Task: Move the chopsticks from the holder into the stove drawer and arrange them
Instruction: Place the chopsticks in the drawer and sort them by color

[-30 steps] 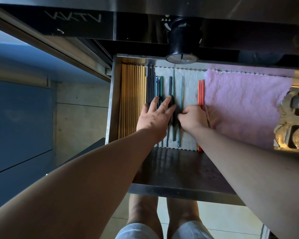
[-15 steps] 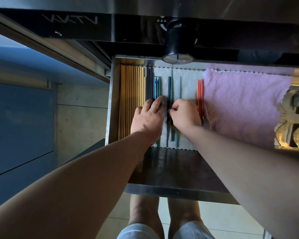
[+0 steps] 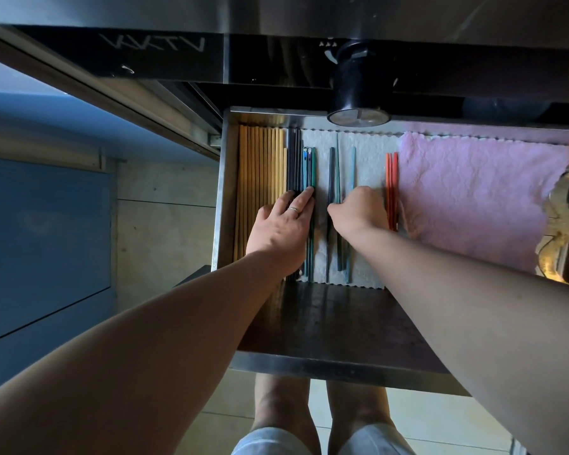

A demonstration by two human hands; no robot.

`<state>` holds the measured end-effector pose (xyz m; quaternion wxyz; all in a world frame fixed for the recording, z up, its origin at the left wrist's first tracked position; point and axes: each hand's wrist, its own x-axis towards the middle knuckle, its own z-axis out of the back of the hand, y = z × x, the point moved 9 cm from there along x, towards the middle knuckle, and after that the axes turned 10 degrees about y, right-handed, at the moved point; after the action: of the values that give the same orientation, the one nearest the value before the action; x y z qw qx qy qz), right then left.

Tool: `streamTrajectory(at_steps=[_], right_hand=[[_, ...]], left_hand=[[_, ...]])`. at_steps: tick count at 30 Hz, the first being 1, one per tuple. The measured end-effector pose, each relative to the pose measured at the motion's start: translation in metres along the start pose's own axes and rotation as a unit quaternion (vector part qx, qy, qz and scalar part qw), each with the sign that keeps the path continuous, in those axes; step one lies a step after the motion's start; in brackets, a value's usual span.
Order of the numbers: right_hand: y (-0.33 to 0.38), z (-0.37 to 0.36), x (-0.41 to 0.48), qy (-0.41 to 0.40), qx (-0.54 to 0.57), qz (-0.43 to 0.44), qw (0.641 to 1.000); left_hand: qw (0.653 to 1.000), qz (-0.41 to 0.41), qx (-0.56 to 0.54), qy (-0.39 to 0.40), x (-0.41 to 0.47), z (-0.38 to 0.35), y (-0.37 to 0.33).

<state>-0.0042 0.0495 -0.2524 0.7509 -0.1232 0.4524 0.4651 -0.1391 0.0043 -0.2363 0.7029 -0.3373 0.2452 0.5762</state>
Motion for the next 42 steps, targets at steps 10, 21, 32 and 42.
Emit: streamTrajectory(at_steps=[10, 21, 32, 42], right_hand=[[0.009, -0.024, -0.005, 0.06, -0.015, 0.045, 0.997], [-0.008, 0.014, -0.011, -0.076, 0.012, 0.062, 0.995], [-0.015, 0.0, -0.006, 0.008, -0.005, 0.017, 1.0], [-0.008, -0.002, -0.021, 0.01, 0.094, 0.07, 0.993]], left_hand=[[0.999, -0.012, -0.032, 0.014, -0.002, -0.003, 0.004], [0.999, -0.005, -0.02, 0.039, -0.001, -0.006, 0.0], [0.992, 0.035, -0.104, -0.062, -0.006, 0.011, 0.01], [0.954, 0.129, -0.258, -0.081, 0.008, 0.019, 0.014]])
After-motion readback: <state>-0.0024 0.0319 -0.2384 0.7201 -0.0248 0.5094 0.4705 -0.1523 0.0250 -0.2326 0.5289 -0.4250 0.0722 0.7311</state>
